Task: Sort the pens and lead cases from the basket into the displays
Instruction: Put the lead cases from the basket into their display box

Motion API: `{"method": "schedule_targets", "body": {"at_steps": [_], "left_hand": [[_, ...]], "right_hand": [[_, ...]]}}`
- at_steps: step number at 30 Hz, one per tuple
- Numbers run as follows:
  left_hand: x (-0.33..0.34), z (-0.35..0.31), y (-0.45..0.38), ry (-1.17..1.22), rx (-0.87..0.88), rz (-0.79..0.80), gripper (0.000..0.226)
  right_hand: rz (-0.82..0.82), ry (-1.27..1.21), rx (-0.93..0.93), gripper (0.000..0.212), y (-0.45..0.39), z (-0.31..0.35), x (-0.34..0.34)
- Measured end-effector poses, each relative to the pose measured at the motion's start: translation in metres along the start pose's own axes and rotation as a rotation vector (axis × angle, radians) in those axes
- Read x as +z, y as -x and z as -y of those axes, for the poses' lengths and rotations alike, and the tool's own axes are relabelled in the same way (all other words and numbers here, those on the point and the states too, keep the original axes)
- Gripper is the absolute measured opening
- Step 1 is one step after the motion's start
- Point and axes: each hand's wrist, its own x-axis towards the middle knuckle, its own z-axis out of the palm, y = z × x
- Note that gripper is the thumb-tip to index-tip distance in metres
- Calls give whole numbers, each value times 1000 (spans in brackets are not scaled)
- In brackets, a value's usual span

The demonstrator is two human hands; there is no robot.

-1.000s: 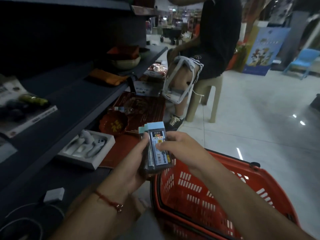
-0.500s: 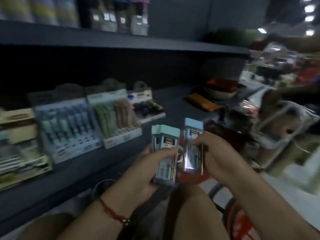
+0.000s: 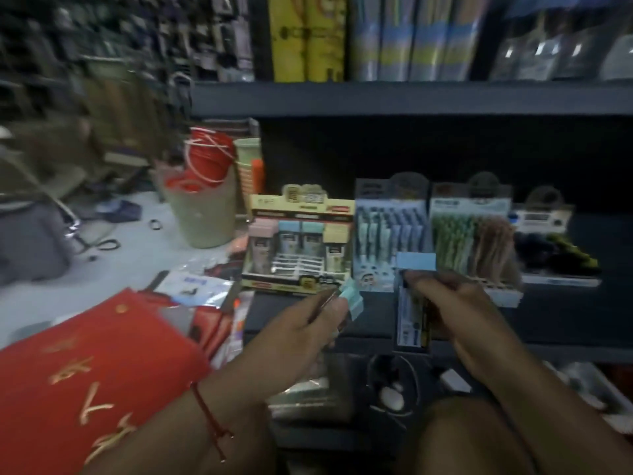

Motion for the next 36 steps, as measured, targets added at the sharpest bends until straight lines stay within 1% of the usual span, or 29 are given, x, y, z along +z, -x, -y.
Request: {"method": "schedule_targets", "body": {"at_steps": [2, 4, 5, 7, 10, 13, 17, 20, 23, 25, 28, 30, 33, 34, 36], "left_hand": [[-15, 6, 13, -81, 45, -30, 33], [-30, 12, 23, -211, 74, -49, 34], [-36, 13, 27, -281, 85, -59, 36], [-48, 16, 34, -423, 115, -78, 45], [-59, 16, 41, -605, 183, -90, 54], [-65, 15, 40, -755, 216, -79, 60], [-66, 24, 27, -991, 332, -70, 65], [-63, 35, 16, -1082, 413, -72, 63], [-58, 41, 14, -1122, 454, -117, 62], [-57, 41, 7, -1077, 442, -89, 63], [-52, 35, -22, -1085, 464, -75, 63], [-45, 33, -43, -1092, 474, -59, 63], [-46, 47, -57, -1049, 487, -62, 64], [-51, 57, -60, -1024, 479, -63, 65], [-67, 76, -63, -989, 468, -67, 66]], "right_hand": [[86, 87, -71, 6, 5, 7, 19], [164, 206, -145, 10, 9, 13, 32], [191, 254, -182, 11, 11, 16, 37], [228, 304, -250, 7, 14, 22, 45], [247, 402, -329, 13, 16, 28, 51], [257, 471, -371, 15, 15, 32, 53], [246, 494, -397, 13, 14, 32, 52], [216, 526, -409, 14, 11, 29, 48], [196, 560, -407, 20, 6, 31, 46], [178, 574, -395, 23, 4, 33, 45], [113, 637, -378, 23, 1, 41, 38], [66, 783, -366, 25, -3, 52, 33], [76, 1069, -340, 33, -9, 67, 37], [93, 1112, -348, 34, -12, 71, 42], [114, 1098, -390, 34, -22, 76, 60]]}}
